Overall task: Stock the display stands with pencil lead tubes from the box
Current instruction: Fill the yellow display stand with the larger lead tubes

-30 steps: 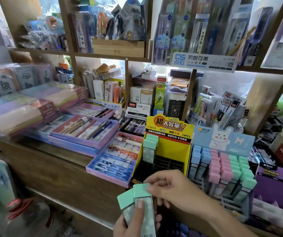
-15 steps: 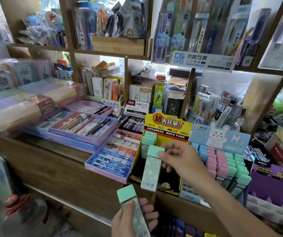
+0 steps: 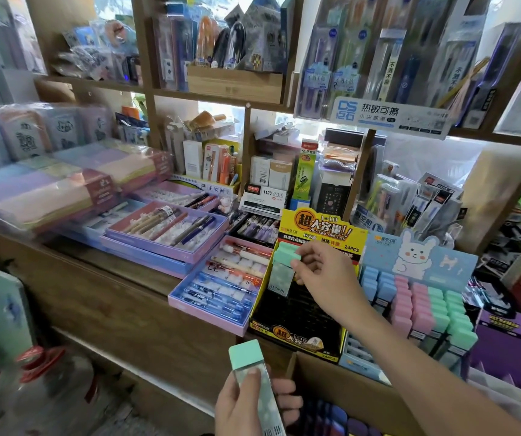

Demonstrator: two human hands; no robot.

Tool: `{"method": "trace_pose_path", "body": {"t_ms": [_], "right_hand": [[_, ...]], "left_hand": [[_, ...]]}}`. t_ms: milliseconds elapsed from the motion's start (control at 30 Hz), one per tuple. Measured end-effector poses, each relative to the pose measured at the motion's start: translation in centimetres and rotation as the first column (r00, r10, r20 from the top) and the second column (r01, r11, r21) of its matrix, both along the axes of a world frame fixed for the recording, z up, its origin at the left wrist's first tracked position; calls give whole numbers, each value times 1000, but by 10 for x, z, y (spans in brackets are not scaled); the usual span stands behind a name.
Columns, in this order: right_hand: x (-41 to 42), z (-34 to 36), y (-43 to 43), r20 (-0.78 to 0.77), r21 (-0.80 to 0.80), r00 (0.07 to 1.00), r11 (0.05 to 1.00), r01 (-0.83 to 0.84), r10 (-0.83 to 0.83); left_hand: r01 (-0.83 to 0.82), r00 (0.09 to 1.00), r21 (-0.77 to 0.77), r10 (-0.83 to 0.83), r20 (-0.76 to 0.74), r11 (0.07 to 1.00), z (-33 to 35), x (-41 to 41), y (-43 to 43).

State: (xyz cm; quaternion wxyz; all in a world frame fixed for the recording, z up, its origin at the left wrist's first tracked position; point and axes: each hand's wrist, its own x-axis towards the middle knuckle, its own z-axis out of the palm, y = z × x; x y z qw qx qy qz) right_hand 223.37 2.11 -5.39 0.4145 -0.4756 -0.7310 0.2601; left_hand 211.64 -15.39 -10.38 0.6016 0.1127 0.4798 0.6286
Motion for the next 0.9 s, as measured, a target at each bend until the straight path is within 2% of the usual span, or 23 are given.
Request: {"method": "trace_pose_path", "body": {"t_ms": [333, 500, 900], "right_hand": [[-3, -1, 1, 71, 2, 997, 1000, -29, 29], [-8, -9, -1, 155, 30, 988, 999, -28, 23], [-4, -5, -12, 189, 32, 982, 999, 18, -23]], "left_hand": [[-9, 1000, -1, 9, -9, 1000, -9, 0, 5], [-6, 1000, 6, 6, -7, 1000, -11, 0, 5], [-16, 999, 32, 17, -37, 999, -13, 1, 4]]}}
